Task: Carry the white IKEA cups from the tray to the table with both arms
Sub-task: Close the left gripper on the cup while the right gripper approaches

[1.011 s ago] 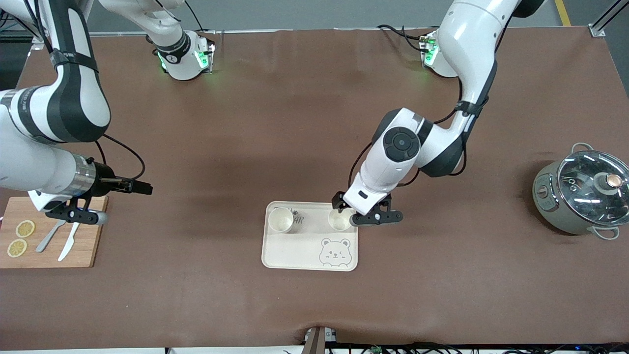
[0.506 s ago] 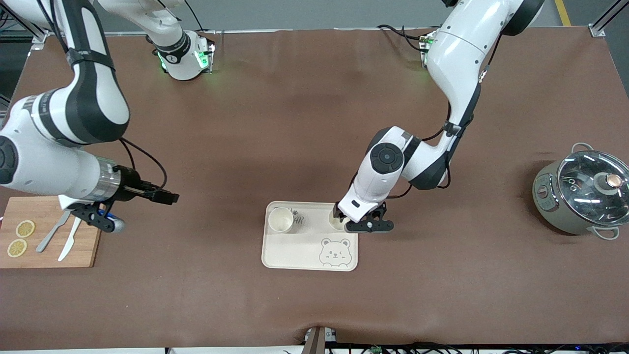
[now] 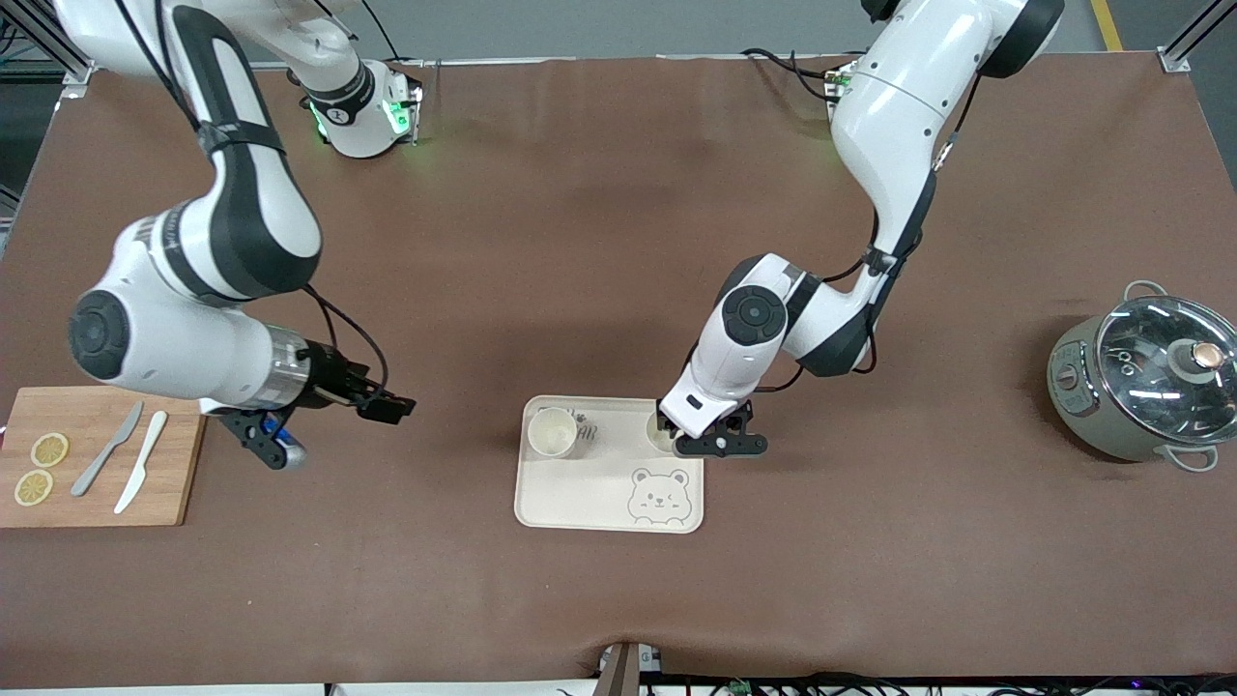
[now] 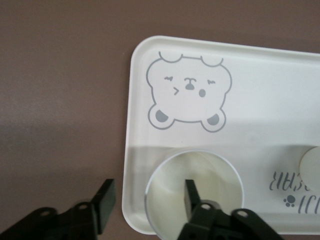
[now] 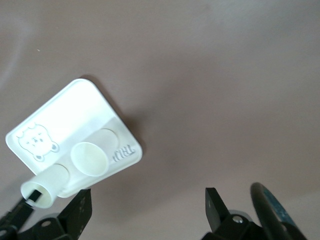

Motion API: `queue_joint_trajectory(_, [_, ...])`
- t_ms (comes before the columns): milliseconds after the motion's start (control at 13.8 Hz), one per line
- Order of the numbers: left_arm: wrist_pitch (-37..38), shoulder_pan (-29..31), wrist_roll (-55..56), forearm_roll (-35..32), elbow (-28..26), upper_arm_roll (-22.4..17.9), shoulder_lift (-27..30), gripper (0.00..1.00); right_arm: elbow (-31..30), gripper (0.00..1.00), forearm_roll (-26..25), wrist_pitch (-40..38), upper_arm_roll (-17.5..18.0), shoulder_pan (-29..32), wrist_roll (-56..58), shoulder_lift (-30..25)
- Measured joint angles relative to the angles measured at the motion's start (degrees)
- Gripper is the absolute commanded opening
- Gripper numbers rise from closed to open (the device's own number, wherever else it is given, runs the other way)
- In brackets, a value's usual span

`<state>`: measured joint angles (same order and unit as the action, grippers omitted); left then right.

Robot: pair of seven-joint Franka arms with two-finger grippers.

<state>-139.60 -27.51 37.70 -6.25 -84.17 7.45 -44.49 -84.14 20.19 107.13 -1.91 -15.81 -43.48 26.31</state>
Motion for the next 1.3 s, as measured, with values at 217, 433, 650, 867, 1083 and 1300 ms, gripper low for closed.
queue_joint_trajectory(217, [0.0, -0.45, 0.0, 0.0, 0.0, 0.0, -0.93, 0.15, 1.47, 1.0, 0.0, 2.91, 0.02, -3.75, -7.09, 2.68])
queue_joint_trajectory(433, [-0.25, -0.45, 0.0, 0.0, 0.06, -0.02, -1.82, 0.0, 1.86, 1.0, 0.0, 7.17, 0.0, -6.45, -8.64, 5.44])
queue_joint_trajectory(650, [-0.45, -0.46, -0.04, -0.05, 0.52, -0.02, -1.83, 0.0, 1.93, 0.85, -0.52, 11.57, -0.02, -9.3, -9.03, 8.16])
queue_joint_trajectory(867, [-0.6, -0.45, -0.04, -0.09, 1.6, -0.03, -1.58, 0.0, 1.95, 0.62, -2.96, 13.8, -0.07, -11.54, -9.68, 10.6])
queue_joint_trajectory(1083, [-0.29, -0.17, -0.27, -0.11, 2.17, -0.17, 0.37, 0.0, 1.98, 0.53, -3.65, 15.94, -0.1, -12.81, -11.32, 12.8])
queue_joint_trajectory(1300, [2.63, 0.51, -1.94, -0.13, 2.2, -0.3, 3.13, 0.0, 1.98, 0.38, -4.05, 18.58, -0.15, -13.81, -12.84, 14.88])
